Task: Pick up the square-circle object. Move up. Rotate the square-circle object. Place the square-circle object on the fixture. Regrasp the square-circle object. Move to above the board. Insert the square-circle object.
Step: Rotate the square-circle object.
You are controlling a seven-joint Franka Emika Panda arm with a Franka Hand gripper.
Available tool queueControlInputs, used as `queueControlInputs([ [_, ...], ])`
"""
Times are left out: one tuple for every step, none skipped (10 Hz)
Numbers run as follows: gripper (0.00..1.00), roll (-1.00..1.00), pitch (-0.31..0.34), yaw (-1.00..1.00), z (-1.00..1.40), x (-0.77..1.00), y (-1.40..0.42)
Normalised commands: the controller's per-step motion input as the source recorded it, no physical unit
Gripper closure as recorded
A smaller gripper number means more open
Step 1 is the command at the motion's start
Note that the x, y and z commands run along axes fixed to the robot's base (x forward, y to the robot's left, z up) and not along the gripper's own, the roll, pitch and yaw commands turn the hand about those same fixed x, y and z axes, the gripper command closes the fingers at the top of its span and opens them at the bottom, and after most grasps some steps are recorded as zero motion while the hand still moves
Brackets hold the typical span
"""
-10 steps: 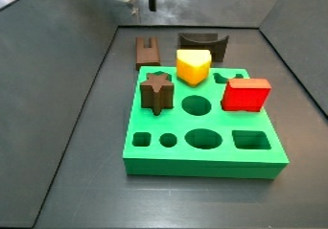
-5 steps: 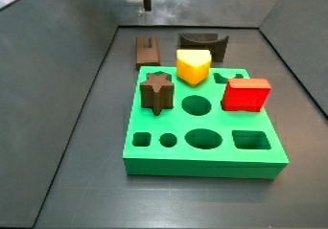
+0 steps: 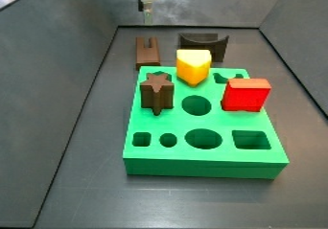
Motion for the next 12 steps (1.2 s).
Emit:
queueControlInputs([
  [0.0,0.0,-0.009,1.0,-0.03,0.03,0.0],
  [0.0,0.0,-0.01,1.0,-0.03,0.03,0.0],
  [0.0,0.0,-0.01,1.0,-0.03,0.03,0.0],
  [0.0,0.0,-0.011,1.0,-0.03,0.03,0.0],
  [0.0,0.0,-0.012,1.0,-0.03,0.03,0.0],
  [0.0,0.0,-0.012,1.0,-0.03,0.03,0.0],
  [0.0,0.0,-0.014,1.0,-0.03,0.03,0.0],
  [0.0,0.0,-0.015,1.0,-0.03,0.03,0.0],
  [0.0,0.01,-0.016,1.0,-0.03,0.03,0.0],
  [0.0,0.01,-0.017,1.0,-0.03,0.03,0.0],
  [0.0,0.01,-0.02,1.0,-0.03,0.03,0.0],
  [0.0,0.01,-0.023,1.0,-0.03,0.03,0.0],
])
